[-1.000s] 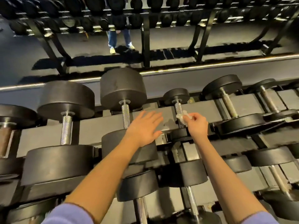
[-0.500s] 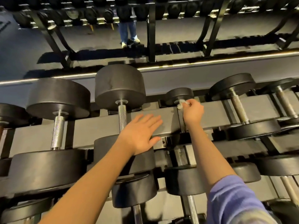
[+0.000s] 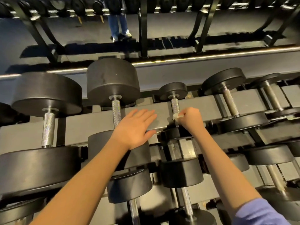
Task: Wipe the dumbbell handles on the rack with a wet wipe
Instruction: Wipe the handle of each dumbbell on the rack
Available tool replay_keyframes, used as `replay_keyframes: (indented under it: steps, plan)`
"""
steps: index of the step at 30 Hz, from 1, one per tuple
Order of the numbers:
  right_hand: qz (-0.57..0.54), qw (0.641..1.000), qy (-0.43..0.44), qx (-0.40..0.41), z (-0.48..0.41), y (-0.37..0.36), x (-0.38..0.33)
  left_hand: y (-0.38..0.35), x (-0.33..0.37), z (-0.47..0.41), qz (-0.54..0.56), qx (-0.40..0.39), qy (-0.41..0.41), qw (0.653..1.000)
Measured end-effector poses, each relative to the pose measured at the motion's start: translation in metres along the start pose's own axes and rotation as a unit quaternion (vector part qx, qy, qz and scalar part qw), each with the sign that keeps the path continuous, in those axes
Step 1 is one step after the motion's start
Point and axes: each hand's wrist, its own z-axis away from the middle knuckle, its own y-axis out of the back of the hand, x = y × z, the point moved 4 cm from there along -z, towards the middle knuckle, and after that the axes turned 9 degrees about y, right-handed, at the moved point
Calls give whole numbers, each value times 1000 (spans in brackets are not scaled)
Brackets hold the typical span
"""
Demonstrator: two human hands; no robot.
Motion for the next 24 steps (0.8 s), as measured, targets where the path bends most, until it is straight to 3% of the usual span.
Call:
replay_keyframes:
  steps: [4, 10, 13, 18, 22, 24]
  plan:
    - [44, 998, 1, -52, 5, 2, 0, 0, 0, 0, -5, -1, 4, 1000]
    - [-75, 990, -12, 122, -19, 12, -7, -1, 0, -1, -19, -16, 11, 1000]
    - [-83, 992, 6, 95, -19, 5, -3, -2, -1, -1, -22, -19, 12, 1000]
    - [-4, 1000, 25, -11, -19, 9, 7, -2, -1, -1, -17, -21, 10, 1000]
    - [-144, 980, -5, 136, -38, 13, 0, -3, -1, -2, -14, -22, 15, 1000]
    - [-201, 967, -18, 157, -41, 7, -4, -3, -1, -2, -16, -22, 17, 999]
